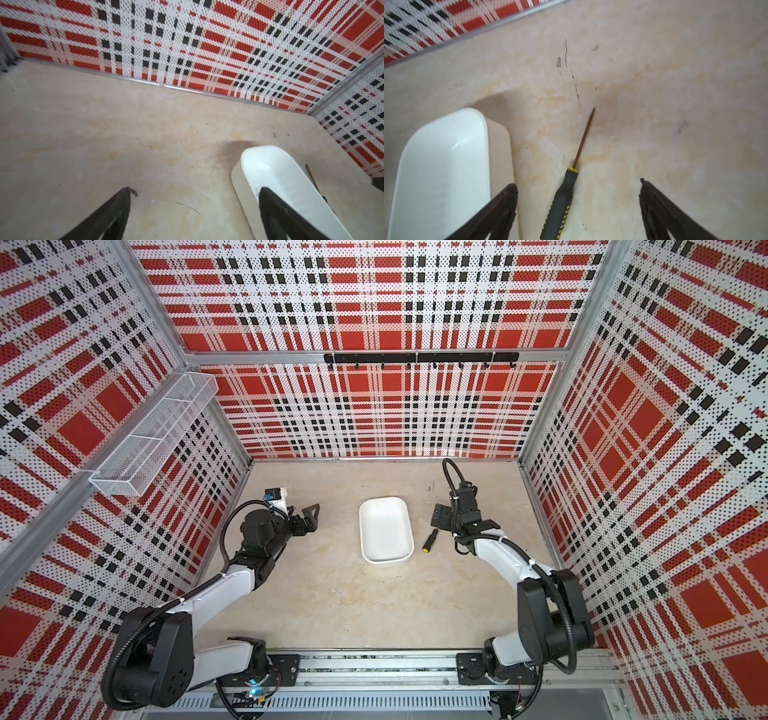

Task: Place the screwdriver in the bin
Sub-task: 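Lower the right gripper over the screwdriver handle and close on it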

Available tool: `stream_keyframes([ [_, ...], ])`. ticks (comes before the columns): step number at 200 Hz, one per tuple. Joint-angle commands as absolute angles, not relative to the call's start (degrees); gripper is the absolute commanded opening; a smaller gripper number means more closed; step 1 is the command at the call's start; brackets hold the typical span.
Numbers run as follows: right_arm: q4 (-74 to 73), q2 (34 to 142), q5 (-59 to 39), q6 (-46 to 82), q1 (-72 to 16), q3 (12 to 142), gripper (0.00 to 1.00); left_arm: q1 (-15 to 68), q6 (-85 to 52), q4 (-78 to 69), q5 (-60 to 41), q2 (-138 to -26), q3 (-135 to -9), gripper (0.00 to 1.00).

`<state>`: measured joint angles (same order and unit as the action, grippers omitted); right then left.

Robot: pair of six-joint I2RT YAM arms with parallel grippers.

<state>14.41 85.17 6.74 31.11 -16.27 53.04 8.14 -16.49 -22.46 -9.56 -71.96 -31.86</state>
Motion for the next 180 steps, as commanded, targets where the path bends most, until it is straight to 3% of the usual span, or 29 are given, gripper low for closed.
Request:
stream_keyframes([
  [1,21.23,87.58,7.64,37.71,-17.98,55.01,0.94,8.43,-20.67,-16.88,-15.60,-72.43,-32.78,0.98],
  [90,25.77,99.63,6.84,42.95,-24.47,63.29,0.88,8.54,-24.43,-11.77,-27.91,-81.82,-38.90,0.98],
  [180,28.21,105.28,11.17,44.82,-26.30,65.01,0.83,8.92,-24.42,-11.60,-30.67,-84.59,-40.34,0.98],
])
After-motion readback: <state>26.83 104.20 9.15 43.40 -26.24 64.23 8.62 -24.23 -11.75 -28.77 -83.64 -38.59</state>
